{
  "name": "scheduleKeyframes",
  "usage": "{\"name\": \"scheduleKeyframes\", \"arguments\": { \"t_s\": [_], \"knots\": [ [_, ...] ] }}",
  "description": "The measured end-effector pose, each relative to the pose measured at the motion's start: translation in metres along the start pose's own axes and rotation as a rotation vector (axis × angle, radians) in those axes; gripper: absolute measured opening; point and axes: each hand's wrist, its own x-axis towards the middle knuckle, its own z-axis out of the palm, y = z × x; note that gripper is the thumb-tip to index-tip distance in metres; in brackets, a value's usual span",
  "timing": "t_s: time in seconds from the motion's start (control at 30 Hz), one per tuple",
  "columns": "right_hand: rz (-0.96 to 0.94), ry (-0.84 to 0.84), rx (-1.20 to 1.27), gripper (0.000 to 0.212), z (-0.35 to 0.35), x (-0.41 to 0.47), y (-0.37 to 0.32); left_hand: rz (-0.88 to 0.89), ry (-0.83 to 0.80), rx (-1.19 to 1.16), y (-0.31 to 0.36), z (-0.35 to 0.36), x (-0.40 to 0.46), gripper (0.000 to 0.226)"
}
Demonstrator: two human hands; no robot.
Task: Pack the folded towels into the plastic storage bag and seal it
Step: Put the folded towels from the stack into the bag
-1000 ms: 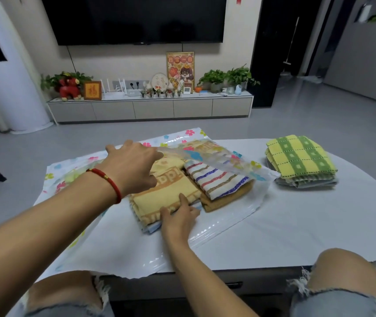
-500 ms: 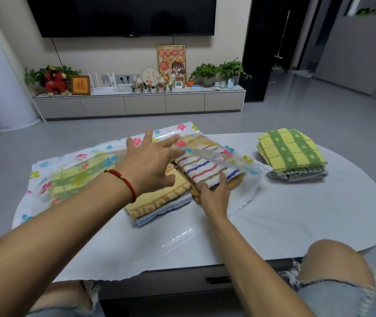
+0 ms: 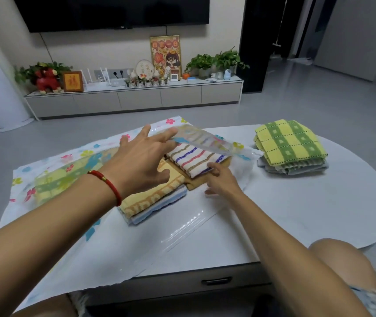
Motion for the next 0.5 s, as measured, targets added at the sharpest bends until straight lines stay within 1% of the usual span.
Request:
{"name": "scheduleKeyframes", "arguments": {
  "t_s": [0.1,0.13,0.17,0.2,0.23,0.3,0.33,0.37,0.4,0.5],
  "knots": [
    [-0.012,-0.145,-0.226,0.023,-0.061,-0.016,-0.001,-0.005,-0.021,0.059,0.008,0.014,0.012,0.061],
    [-0.010,-0.163,-0.276,0.018,-0.083,-0.021,-0.002,-0.002,-0.029,0.075,0.010,0.019,0.016,0.061],
    [-0.015,-0.140,-0.323,0.015,-0.105,-0.024,-0.004,-0.001,-0.034,0.087,0.013,0.022,0.020,0.062],
    [-0.033,-0.061,-0.383,0.016,-0.125,-0.025,-0.006,-0.001,-0.038,0.096,0.015,0.025,0.023,0.063],
    [-0.067,0.070,-0.470,0.018,-0.145,-0.021,-0.006,-0.002,-0.035,0.098,0.016,0.027,0.027,0.063],
    [-0.155,0.397,-0.656,0.021,-0.179,-0.005,-0.004,-0.011,-0.021,0.085,0.017,0.028,0.032,0.063],
    [-0.186,0.529,-0.735,0.021,-0.194,0.005,-0.003,-0.017,-0.014,0.077,0.017,0.026,0.033,0.063],
    [-0.196,0.609,-0.801,0.023,-0.208,0.019,0.000,-0.024,-0.009,0.070,0.016,0.026,0.033,0.063],
    [-0.180,0.633,-0.843,0.028,-0.220,0.035,0.003,-0.030,-0.003,0.065,0.015,0.026,0.034,0.063],
    [0.004,0.553,-0.865,0.039,-0.248,0.081,0.008,-0.039,0.026,0.007,0.014,0.025,0.033,0.061]
  ]
}}
